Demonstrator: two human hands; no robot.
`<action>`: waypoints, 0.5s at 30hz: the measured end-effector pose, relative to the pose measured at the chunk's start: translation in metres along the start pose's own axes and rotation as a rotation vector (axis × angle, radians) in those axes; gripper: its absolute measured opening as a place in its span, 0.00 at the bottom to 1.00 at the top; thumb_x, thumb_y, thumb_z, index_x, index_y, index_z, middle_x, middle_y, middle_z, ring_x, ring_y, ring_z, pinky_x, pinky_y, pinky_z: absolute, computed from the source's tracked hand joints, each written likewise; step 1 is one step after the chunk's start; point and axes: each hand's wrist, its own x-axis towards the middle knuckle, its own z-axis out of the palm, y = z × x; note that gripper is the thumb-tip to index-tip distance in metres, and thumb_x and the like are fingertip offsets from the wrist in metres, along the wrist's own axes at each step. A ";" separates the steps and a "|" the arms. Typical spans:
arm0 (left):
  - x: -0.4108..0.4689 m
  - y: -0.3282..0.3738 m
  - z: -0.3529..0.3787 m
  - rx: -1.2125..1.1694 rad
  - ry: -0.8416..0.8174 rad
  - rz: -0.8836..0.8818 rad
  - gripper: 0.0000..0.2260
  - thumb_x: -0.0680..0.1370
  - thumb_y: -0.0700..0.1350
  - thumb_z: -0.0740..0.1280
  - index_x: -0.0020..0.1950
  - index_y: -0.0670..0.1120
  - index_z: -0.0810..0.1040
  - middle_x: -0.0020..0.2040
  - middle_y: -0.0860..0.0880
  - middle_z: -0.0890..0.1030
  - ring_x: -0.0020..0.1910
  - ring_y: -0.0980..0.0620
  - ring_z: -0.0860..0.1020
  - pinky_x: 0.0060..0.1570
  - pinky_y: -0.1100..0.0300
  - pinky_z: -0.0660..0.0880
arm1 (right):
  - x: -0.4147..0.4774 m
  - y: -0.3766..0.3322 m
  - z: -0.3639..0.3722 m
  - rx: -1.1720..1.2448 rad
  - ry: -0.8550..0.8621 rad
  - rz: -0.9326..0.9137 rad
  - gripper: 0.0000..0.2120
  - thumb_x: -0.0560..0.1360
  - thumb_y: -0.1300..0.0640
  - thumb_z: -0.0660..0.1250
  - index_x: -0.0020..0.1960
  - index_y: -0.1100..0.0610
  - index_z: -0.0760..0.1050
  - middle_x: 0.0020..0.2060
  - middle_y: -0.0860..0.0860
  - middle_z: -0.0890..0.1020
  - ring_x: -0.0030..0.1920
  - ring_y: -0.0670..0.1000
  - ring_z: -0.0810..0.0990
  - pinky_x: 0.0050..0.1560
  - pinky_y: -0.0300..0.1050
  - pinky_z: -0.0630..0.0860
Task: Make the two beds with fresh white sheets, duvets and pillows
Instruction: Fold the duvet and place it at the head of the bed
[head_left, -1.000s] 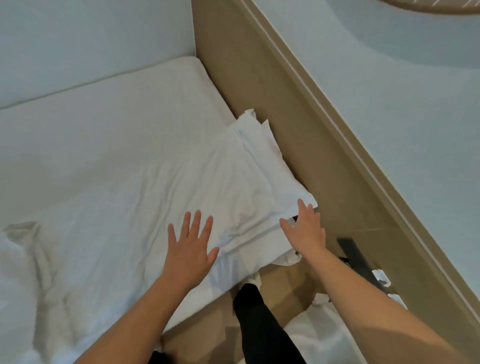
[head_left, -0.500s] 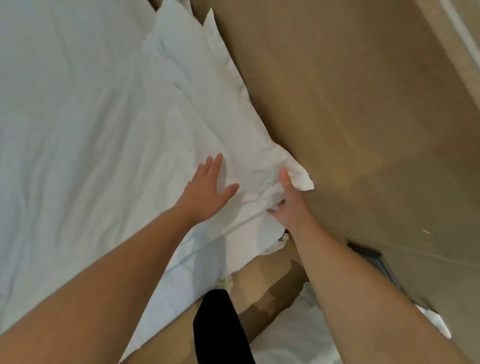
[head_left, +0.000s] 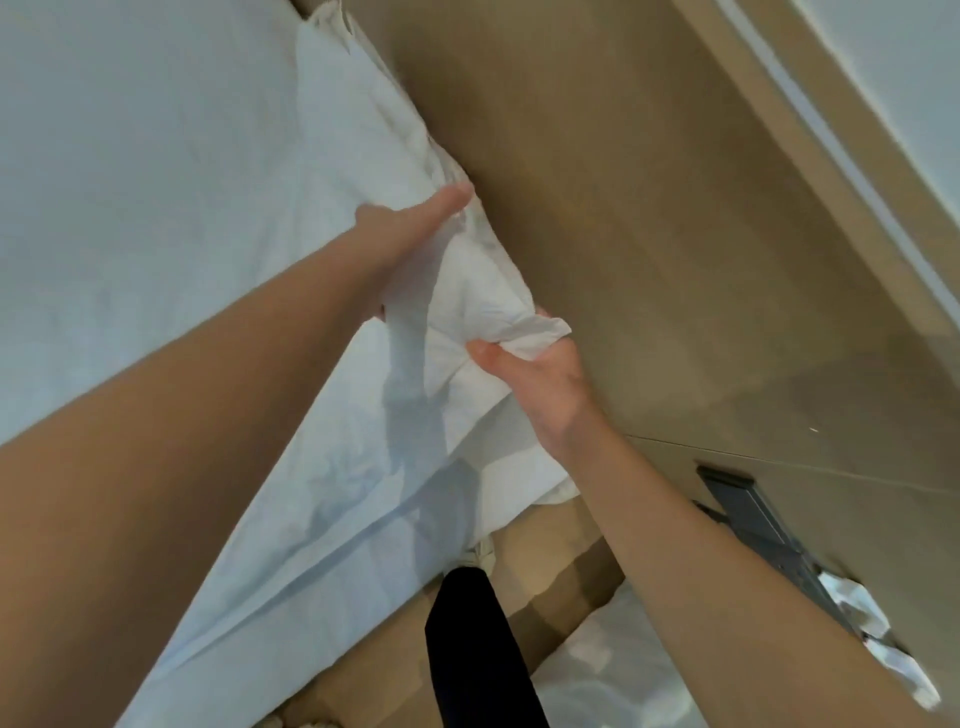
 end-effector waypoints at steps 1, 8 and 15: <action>-0.005 0.010 -0.006 0.046 0.040 -0.014 0.56 0.58 0.75 0.70 0.77 0.48 0.54 0.74 0.46 0.66 0.68 0.38 0.70 0.60 0.36 0.72 | -0.009 -0.006 0.010 -0.067 -0.025 -0.046 0.15 0.70 0.68 0.75 0.55 0.62 0.77 0.49 0.57 0.84 0.49 0.51 0.83 0.56 0.50 0.80; -0.070 -0.001 -0.087 0.275 0.117 -0.108 0.55 0.54 0.70 0.77 0.72 0.45 0.63 0.63 0.45 0.75 0.58 0.38 0.77 0.54 0.38 0.76 | -0.074 -0.030 0.099 -0.469 -0.365 -0.357 0.08 0.73 0.64 0.73 0.42 0.53 0.77 0.36 0.45 0.80 0.39 0.45 0.77 0.42 0.36 0.73; -0.089 -0.086 -0.181 0.395 0.256 -0.043 0.19 0.71 0.45 0.73 0.56 0.42 0.70 0.50 0.45 0.75 0.48 0.45 0.75 0.49 0.55 0.74 | -0.113 0.004 0.170 -0.691 -0.567 -0.462 0.09 0.73 0.58 0.72 0.52 0.59 0.78 0.45 0.51 0.81 0.47 0.49 0.79 0.48 0.43 0.77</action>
